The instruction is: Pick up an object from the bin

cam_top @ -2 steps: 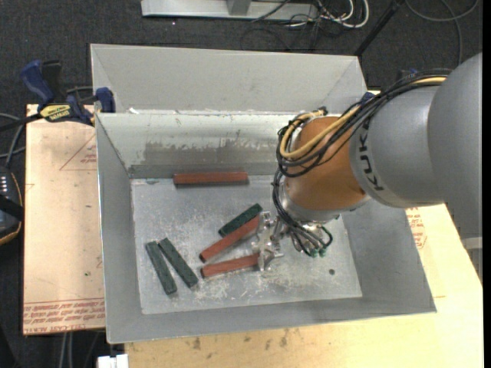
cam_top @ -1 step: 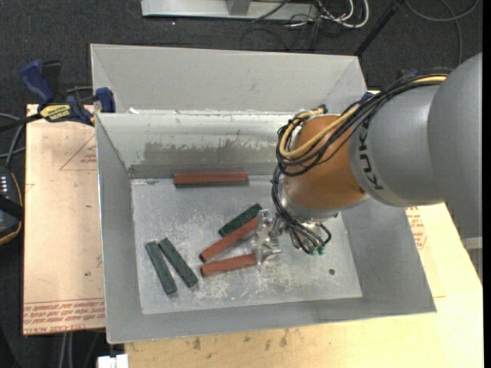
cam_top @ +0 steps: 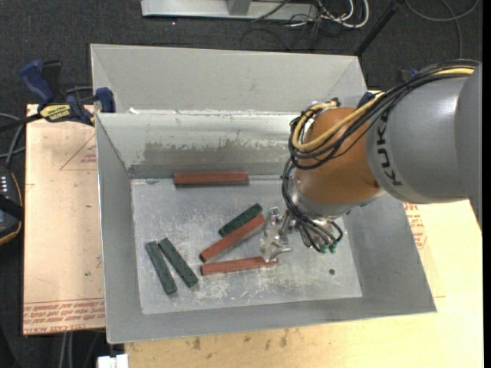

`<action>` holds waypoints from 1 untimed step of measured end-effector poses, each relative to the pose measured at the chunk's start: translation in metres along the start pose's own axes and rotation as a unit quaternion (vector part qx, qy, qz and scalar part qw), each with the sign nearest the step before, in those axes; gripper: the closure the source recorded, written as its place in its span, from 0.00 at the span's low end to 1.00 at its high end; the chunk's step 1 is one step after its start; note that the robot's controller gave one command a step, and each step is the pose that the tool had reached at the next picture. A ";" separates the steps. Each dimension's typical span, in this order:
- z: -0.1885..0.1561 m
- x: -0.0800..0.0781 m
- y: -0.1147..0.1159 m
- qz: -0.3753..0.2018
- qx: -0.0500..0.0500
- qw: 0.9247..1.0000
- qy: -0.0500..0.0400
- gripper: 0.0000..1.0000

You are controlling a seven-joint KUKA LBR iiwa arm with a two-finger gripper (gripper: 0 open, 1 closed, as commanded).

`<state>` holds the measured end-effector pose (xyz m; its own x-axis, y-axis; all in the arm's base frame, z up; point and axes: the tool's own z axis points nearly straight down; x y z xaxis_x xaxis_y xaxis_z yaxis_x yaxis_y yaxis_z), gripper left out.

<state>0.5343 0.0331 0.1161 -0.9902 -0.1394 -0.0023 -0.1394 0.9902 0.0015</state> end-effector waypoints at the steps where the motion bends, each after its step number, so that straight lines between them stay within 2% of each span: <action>1: 0.030 0.007 0.031 -0.013 0.001 1.000 -0.001 0.00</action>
Offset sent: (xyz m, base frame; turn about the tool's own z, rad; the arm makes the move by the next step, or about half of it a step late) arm 0.0000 0.0000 0.0000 0.0000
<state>0.5227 0.0631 0.0857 -0.9864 -0.1643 -0.0036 -0.1643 0.9864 -0.0002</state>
